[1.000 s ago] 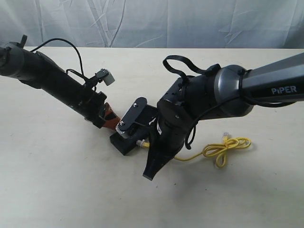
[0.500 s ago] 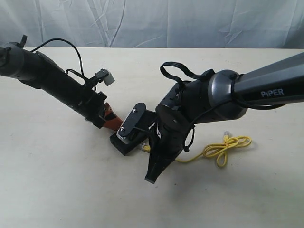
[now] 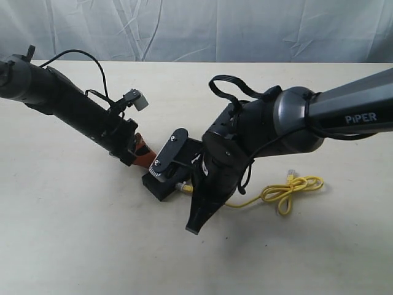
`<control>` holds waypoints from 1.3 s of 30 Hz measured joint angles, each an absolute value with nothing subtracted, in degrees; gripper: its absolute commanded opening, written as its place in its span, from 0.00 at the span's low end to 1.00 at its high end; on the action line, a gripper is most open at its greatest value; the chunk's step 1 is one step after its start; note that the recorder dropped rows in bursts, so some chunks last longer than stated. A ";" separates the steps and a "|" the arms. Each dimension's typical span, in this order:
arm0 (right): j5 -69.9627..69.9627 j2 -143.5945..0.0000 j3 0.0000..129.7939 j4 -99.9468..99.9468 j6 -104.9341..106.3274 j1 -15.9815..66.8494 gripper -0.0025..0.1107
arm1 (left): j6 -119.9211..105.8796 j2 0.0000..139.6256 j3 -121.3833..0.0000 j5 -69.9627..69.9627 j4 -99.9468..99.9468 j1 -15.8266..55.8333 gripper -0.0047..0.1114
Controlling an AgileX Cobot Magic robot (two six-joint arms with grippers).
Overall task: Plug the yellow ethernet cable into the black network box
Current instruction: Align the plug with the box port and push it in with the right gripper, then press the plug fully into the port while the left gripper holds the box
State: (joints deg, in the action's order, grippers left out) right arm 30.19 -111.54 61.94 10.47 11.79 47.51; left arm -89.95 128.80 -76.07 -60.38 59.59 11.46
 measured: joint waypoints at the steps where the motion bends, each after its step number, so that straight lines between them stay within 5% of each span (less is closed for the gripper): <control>1: 30.09 -111.54 61.94 10.36 11.79 47.51 0.02 | -89.95 128.80 -76.07 -60.38 59.59 11.46 0.04; 39: 28.84 -111.61 61.94 8.23 -3.26 47.51 0.02 | -89.95 128.80 -76.07 -59.84 59.59 11.46 0.04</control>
